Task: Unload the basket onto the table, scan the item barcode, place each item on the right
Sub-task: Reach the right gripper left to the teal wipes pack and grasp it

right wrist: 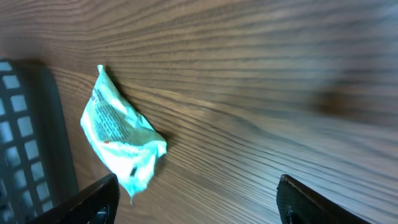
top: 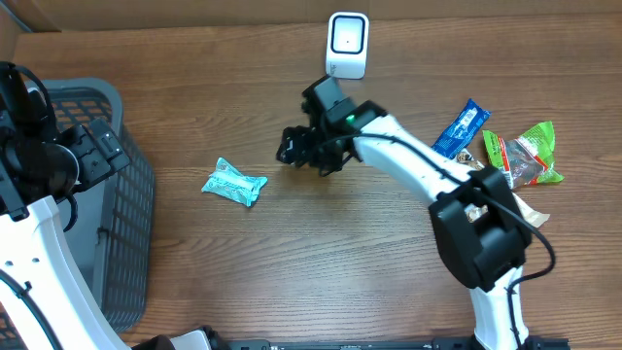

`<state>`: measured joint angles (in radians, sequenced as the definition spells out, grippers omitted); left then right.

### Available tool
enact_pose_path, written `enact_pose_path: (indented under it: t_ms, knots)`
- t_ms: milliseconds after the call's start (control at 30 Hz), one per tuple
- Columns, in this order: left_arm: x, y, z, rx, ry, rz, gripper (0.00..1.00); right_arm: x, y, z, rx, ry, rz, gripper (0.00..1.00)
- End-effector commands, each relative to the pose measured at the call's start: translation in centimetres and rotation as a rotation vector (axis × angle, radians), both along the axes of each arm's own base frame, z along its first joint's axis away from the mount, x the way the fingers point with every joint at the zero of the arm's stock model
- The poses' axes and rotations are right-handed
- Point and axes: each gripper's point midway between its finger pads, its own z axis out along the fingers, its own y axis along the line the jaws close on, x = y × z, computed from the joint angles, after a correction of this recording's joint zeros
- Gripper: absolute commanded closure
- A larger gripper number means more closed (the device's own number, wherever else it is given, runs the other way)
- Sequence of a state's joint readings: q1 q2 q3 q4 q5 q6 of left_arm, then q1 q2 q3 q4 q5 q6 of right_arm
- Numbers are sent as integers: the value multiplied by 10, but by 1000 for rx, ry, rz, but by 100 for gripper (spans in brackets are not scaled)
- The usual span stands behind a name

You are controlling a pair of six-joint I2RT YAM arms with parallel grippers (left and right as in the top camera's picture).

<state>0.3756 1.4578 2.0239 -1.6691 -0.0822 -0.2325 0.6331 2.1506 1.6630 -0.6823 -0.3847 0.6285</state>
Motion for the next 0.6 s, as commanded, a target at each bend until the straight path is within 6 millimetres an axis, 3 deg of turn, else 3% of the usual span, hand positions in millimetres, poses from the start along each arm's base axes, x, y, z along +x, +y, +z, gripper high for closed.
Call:
enact_pose_path:
  t_ms: [0,333,500,567]
  knots:
    - [-1,0,3,4,-11,-6,0,-10,24,-6,14,23,-49,19]
    - [-1,0,3,4,-11,-6,0,-36,74,-13,54,19,-53,24]
    - [-1,0,3,4,-11,-6,0,-51,91,-48,19,13,-18,30]
    - [-1,0,3,4,-11,-6,0,-52,94,-50,32,22,-10,34]
